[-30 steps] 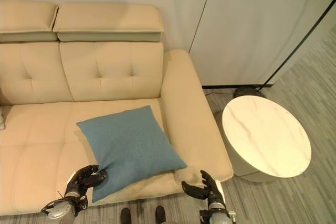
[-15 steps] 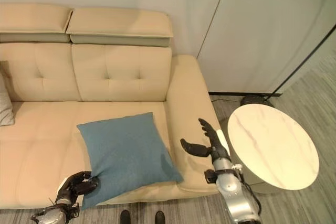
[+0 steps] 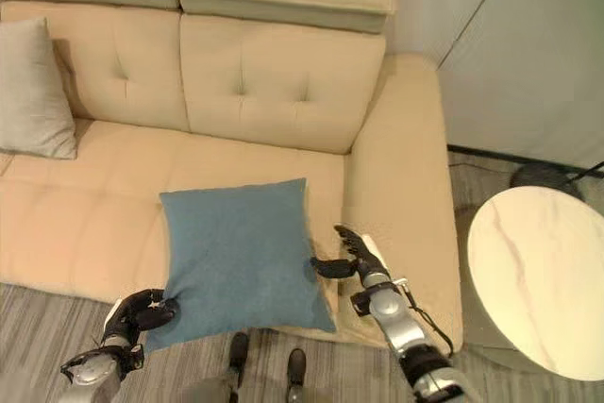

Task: Pick up all the scattered cushions and arrange them neatly on the sofa.

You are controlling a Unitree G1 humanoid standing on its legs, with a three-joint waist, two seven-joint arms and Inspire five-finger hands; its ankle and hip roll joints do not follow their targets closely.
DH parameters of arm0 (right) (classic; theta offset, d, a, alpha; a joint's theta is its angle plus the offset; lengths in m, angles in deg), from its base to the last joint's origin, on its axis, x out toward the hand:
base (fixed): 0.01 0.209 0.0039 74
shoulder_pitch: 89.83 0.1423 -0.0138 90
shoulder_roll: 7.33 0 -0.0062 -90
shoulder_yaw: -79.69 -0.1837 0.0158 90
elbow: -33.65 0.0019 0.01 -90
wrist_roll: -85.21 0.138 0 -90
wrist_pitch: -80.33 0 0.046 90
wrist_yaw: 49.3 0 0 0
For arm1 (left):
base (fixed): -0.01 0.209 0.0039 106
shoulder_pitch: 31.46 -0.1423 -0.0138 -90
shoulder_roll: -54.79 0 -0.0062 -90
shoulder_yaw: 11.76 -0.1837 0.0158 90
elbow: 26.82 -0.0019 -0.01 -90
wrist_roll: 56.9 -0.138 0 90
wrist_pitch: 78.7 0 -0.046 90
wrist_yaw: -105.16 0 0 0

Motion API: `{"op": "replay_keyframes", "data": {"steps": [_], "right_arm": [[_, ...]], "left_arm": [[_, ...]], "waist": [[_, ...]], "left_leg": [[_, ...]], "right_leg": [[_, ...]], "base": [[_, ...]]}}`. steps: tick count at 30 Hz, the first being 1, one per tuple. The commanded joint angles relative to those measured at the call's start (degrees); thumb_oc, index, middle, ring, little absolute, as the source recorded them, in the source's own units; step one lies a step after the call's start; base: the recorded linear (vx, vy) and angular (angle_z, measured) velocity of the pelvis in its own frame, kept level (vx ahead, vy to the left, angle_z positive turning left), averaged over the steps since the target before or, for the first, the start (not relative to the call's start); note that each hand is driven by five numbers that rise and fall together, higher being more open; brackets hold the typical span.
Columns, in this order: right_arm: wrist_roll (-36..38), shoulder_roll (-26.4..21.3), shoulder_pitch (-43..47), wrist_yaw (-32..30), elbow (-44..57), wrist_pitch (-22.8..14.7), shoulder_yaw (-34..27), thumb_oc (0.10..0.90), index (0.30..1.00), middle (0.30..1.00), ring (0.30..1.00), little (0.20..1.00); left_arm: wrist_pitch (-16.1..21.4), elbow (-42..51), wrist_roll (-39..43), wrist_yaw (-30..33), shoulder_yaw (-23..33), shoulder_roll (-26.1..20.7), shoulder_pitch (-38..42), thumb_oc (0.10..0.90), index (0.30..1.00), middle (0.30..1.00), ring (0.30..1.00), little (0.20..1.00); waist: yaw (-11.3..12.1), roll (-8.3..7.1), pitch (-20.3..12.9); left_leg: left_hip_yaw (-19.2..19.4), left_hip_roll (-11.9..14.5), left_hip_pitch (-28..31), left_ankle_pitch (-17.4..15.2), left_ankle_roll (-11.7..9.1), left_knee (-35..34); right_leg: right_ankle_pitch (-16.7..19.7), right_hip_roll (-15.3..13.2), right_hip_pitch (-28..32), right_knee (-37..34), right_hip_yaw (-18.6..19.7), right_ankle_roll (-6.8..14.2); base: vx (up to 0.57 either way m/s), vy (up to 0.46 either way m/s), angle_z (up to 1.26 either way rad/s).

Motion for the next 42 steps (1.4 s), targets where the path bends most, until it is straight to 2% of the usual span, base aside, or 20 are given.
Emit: {"op": "replay_keyframes", "data": {"steps": [1,10,15,17,18,20,25,30,31,38,39,41,42], "right_arm": [[1.21,-0.45,2.81,-0.65,2.48,-3.30,-0.08,0.800,0.900,0.900,0.900,0.900],[5.25,8.48,3.25,-1.00,1.08,-3.60,1.70,0.800,0.900,0.900,0.900,0.900],[11.41,13.85,2.69,0.44,2.70,-4.23,3.35,0.800,0.900,0.900,0.900,0.900],[14.08,15.29,2.01,1.56,4.62,-4.51,4.21,0.518,0.476,0.476,0.476,0.476],[15.31,15.64,1.64,2.06,5.67,-4.63,4.53,0.400,0.300,0.300,0.300,0.300],[20.50,16.31,-1.88,4.01,10.65,-5.09,4.19,0.400,0.300,0.300,0.300,0.300],[25.03,15.54,-8.00,5.24,16.84,-5.19,0.77,0.400,0.300,0.300,0.300,0.300],[27.40,15.46,-12.01,5.84,18.77,-4.61,-1.40,0.400,0.300,0.300,0.300,0.300],[30.67,16.41,-17.28,6.64,20.89,-4.16,-3.97,0.400,0.300,0.300,0.300,0.300],[30.38,15.61,-23.31,6.48,27.66,-5.83,-7.88,0.400,0.300,0.300,0.300,0.300],[29.15,14.74,-24.27,5.87,30.88,-7.03,-9.65,0.400,0.300,0.300,0.300,0.300],[28.49,14.41,-24.18,5.56,31.77,-7.44,-10.20,0.400,0.300,0.300,0.300,0.300],[27.69,14.09,-23.89,4.85,33.25,-8.05,-11.31,0.400,0.300,0.300,0.300,0.300]], "left_arm": [[4.44,1.39,3.36,1.08,2.11,-3.66,2.25,0.400,0.300,0.300,0.300,0.300],[5.20,5.29,6.92,2.43,-1.72,0.85,7.16,0.400,0.300,0.300,0.300,0.300],[5.41,7.38,8.07,3.38,-4.09,2.78,9.02,0.400,0.300,0.300,0.300,0.300],[5.48,8.19,8.64,3.75,-5.00,3.36,9.57,0.400,0.300,0.300,0.300,0.300],[5.47,8.82,8.79,3.76,-5.30,3.51,9.78,0.400,0.300,0.300,0.300,0.300],[5.18,11.47,9.09,3.53,-6.34,3.64,9.38,0.400,0.300,0.300,0.300,0.300],[4.33,13.20,8.85,3.16,-5.92,3.85,6.87,0.400,0.300,0.300,0.300,0.300],[3.71,14.47,8.89,2.74,-5.97,4.30,4.82,0.400,0.300,0.300,0.300,0.300],[2.87,15.51,10.38,2.38,-6.54,5.64,3.19,0.400,0.300,0.300,0.300,0.300],[2.31,20.43,8.22,1.00,-9.38,5.42,1.10,0.400,0.300,0.300,0.300,0.300],[2.64,22.85,7.54,0.36,-10.20,5.35,1.28,0.400,0.300,0.300,0.300,0.300],[2.81,23.12,7.62,0.25,-10.58,5.39,1.61,0.400,0.300,0.300,0.300,0.300],[3.37,23.46,8.19,0.17,-11.35,5.57,2.66,0.400,0.300,0.300,0.300,0.300]], "waist": [[1.03,-2.59,-1.96],[1.16,-2.05,-0.31],[1.08,-2.26,-0.18],[0.96,-2.44,-0.34],[0.92,-2.57,-0.50],[0.42,-3.25,-1.73],[-0.94,-3.76,-3.87],[-1.75,-3.89,-5.18],[-2.84,-3.83,-6.87],[-5.14,-3.10,-8.02],[-6.13,-3.53,-7.44],[-6.49,-3.72,-7.13],[-7.32,-3.84,-6.46]], "left_leg": [[0.24,-0.73,2.17,-5.39,-1.36,0.08],[-1.19,-1.18,-0.48,-4.38,-1.51,0.08],[-1.11,-1.15,-0.46,-4.41,-1.64,0.08],[-1.10,-1.12,-0.24,-4.53,-1.66,0.08],[-1.06,-1.09,-0.01,-4.64,-1.65,0.08],[-0.78,-0.86,1.29,-5.18,-1.68,0.08],[-0.27,-0.70,3.60,-6.18,-1.53,0.08],[0.08,-0.58,5.05,-6.68,-1.51,0.08],[0.56,-0.39,6.68,-7.25,-1.64,0.08],[1.42,0.19,9.42,-7.81,-1.95,0.42],[2.23,0.02,7.70,-9.18,-2.39,5.75],[2.67,-0.17,6.25,-9.65,-2.74,8.30],[4.80,0.52,4.26,-9.52,-3.54,10.58]], "right_leg": [[-1.26,-1.29,-1.48,0.36,3.69,2.59],[-0.90,-1.19,-4.01,0.46,3.12,2.35],[-0.90,-1.11,-3.88,0.37,3.27,2.29],[-0.98,-1.06,-3.61,0.31,3.28,2.29],[-1.06,-1.03,-3.39,0.31,3.27,2.27],[-1.43,-0.99,-2.13,0.31,3.32,2.34],[-1.80,-0.99,-0.03,0.31,3.38,2.49],[-1.95,-0.97,1.33,0.31,3.45,2.55],[-2.32,-0.93,2.94,0.36,3.55,2.48],[-4.04,-0.46,4.61,2.61,5.02,1.74],[-4.80,-0.62,4.99,3.47,5.34,1.25],[-4.98,-0.81,4.91,3.85,5.14,1.08],[-5.22,-1.12,4.87,4.37,4.48,0.78]], "base": [[-0.03,-0.003,0.20],[-0.04,0.001,0.08],[0.00,0.000,0.00],[0.00,0.000,0.00],[0.00,0.000,0.00],[0.05,-0.003,0.01],[0.06,-0.003,0.05],[0.04,-0.012,0.00],[0.04,-0.040,-0.05],[-0.01,-0.046,-0.03],[-0.10,-0.067,0.00],[-0.12,-0.013,0.09],[-0.11,0.015,0.10]]}}
